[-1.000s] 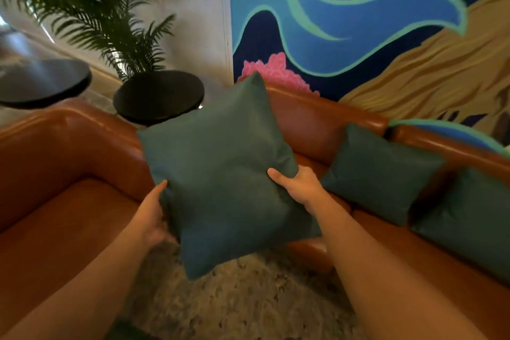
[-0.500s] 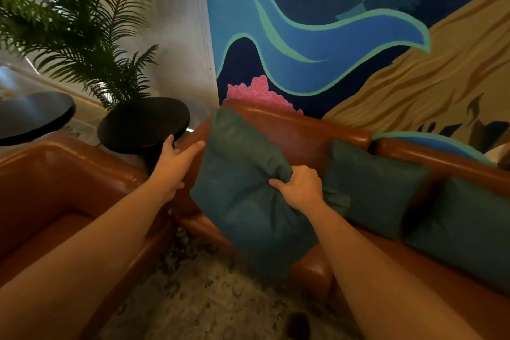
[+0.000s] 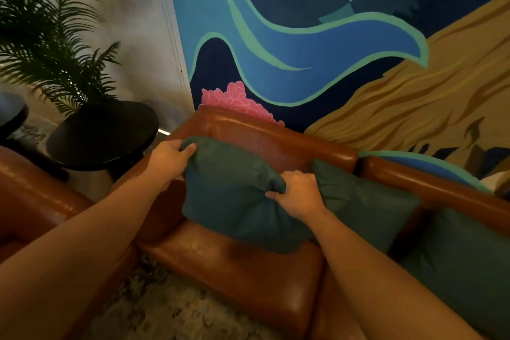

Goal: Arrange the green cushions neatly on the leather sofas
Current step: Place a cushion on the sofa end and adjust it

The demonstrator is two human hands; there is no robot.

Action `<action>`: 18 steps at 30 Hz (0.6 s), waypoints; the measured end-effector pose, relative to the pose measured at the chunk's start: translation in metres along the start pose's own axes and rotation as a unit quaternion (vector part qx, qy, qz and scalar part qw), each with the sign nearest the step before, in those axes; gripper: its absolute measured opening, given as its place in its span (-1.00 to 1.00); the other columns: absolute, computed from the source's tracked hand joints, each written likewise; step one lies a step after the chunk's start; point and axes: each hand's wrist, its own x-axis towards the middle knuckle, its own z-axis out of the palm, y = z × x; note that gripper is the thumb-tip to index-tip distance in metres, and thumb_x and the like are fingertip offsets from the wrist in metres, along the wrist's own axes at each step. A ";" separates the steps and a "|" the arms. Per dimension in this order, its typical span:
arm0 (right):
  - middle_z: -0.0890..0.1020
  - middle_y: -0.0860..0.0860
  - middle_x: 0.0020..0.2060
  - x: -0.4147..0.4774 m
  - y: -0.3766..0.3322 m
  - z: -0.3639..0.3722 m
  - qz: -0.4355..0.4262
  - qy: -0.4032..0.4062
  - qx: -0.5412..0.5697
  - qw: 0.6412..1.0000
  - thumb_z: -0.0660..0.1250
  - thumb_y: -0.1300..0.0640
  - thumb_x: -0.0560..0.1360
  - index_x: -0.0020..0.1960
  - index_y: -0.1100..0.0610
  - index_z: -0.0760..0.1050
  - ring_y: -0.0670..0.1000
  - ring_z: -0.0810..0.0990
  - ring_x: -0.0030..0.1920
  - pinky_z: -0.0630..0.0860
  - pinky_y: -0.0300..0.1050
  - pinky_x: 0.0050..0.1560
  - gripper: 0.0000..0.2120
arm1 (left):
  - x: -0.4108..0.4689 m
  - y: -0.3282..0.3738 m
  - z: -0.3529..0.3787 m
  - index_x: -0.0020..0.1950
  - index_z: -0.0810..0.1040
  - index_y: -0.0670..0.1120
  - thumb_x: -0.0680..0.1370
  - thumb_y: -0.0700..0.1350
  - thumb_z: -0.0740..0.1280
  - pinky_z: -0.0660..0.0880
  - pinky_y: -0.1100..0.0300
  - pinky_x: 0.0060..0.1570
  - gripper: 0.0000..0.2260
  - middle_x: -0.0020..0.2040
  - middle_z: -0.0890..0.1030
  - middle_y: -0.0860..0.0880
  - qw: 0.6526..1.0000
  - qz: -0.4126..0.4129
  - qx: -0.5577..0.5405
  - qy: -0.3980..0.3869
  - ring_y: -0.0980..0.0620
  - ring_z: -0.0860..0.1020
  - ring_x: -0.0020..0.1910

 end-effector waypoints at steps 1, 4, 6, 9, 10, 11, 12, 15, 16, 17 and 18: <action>0.68 -0.01 -0.11 0.007 0.008 0.001 0.011 0.002 0.017 1.000 0.47 -0.29 0.50 -0.13 -0.02 0.49 0.12 0.63 0.02 0.41 0.08 0.08 -0.64 | 0.003 0.006 0.004 0.23 0.67 -0.06 0.66 0.09 0.38 0.71 -0.21 -0.11 -0.73 0.06 0.71 -0.14 1.000 -0.001 -0.020 -0.012 -0.17 0.70 0.03; 0.71 0.05 -0.17 0.031 0.020 0.000 0.066 0.020 0.099 0.993 0.53 -0.19 0.48 -0.25 -0.06 0.45 0.16 0.66 -0.07 0.51 0.09 0.00 -0.66 | 0.018 0.021 0.011 0.38 0.59 -0.01 0.69 0.14 0.30 0.65 -0.14 0.13 -0.65 0.29 0.65 -0.07 0.985 -0.040 -0.163 -0.047 -0.12 0.61 0.29; 0.73 0.07 -0.20 0.050 0.028 -0.002 0.113 0.037 0.177 0.977 0.57 -0.13 0.48 -0.26 -0.03 0.57 0.18 0.69 -0.09 0.59 0.12 -0.01 -0.72 | 0.031 0.023 0.009 0.53 0.46 0.01 0.72 0.17 0.23 0.55 -0.09 0.26 -0.57 0.42 0.56 -0.07 0.976 -0.069 -0.202 -0.042 -0.12 0.53 0.38; 0.76 0.05 -0.17 0.077 0.038 -0.008 0.187 0.080 0.323 0.924 0.62 -0.04 0.45 -0.13 0.09 0.72 0.14 0.72 -0.08 0.64 0.13 0.02 -0.79 | 0.050 0.007 0.005 0.66 0.25 0.03 0.67 0.31 0.21 0.45 -0.17 0.36 -0.36 0.57 0.39 -0.12 0.976 -0.148 -0.158 -0.037 -0.21 0.41 0.50; 0.76 0.04 -0.16 0.084 0.041 -0.010 0.208 0.089 0.399 0.888 0.63 0.02 0.46 -0.11 0.11 0.71 0.10 0.74 -0.08 0.65 0.12 0.01 -0.82 | 0.056 -0.003 0.004 0.68 0.20 0.04 0.62 0.37 0.25 0.41 -0.22 0.40 -0.27 0.61 0.33 -0.12 0.971 -0.180 -0.151 -0.042 -0.24 0.36 0.54; 0.76 0.03 -0.12 0.091 0.043 -0.011 0.226 0.097 0.474 0.846 0.62 0.09 0.47 -0.09 0.11 0.71 0.05 0.75 -0.09 0.65 0.07 -0.01 -0.87 | 0.064 -0.012 0.002 0.70 0.16 0.06 0.54 0.44 0.30 0.37 -0.27 0.43 -0.15 0.64 0.28 -0.12 0.966 -0.204 -0.148 -0.051 -0.25 0.30 0.57; 0.77 0.04 -0.07 0.096 0.044 -0.013 0.243 0.097 0.541 0.799 0.60 0.14 0.49 -0.06 0.10 0.70 0.00 0.75 -0.10 0.65 0.02 -0.02 -0.90 | 0.073 -0.020 0.001 0.71 0.12 0.08 0.44 0.51 0.36 0.32 -0.31 0.44 -0.02 0.67 0.23 -0.10 0.964 -0.214 -0.144 -0.068 -0.25 0.25 0.60; 0.77 0.09 0.10 0.108 0.052 -0.006 0.283 0.067 0.663 0.690 0.54 0.13 0.52 0.16 0.13 0.69 0.03 0.77 0.04 0.64 0.05 0.13 -0.77 | 0.106 -0.034 0.003 0.71 0.09 0.16 -0.01 0.60 0.53 0.24 -0.39 0.47 0.39 0.68 0.23 0.01 0.961 -0.167 -0.152 -0.163 -0.16 0.22 0.63; 0.76 0.09 0.14 0.109 0.053 -0.002 0.293 0.047 0.687 0.663 0.52 0.11 0.54 0.23 0.15 0.67 0.07 0.75 0.11 0.62 0.10 0.18 -0.71 | 0.116 -0.033 0.007 0.67 0.21 0.15 -0.08 0.56 0.58 0.30 -0.33 0.47 0.38 0.63 0.34 0.05 0.955 -0.131 -0.173 -0.201 -0.11 0.33 0.59; 0.75 0.10 0.16 0.114 0.051 0.005 0.299 0.027 0.705 0.642 0.49 0.11 0.56 0.27 0.16 0.65 0.10 0.74 0.16 0.60 0.12 0.21 -0.69 | 0.129 -0.028 0.010 0.59 0.38 0.11 -0.09 0.50 0.63 0.44 -0.21 0.41 0.29 0.52 0.51 0.04 0.945 -0.102 -0.200 -0.237 -0.06 0.49 0.48; 0.75 0.11 0.17 0.117 0.049 0.012 0.310 0.012 0.708 0.634 0.46 0.11 0.58 0.28 0.15 0.65 0.12 0.73 0.17 0.60 0.12 0.20 -0.70 | 0.139 -0.022 0.013 0.46 0.52 0.05 -0.10 0.44 0.68 0.56 -0.08 0.29 0.18 0.37 0.65 0.01 0.936 -0.082 -0.228 -0.255 -0.02 0.63 0.31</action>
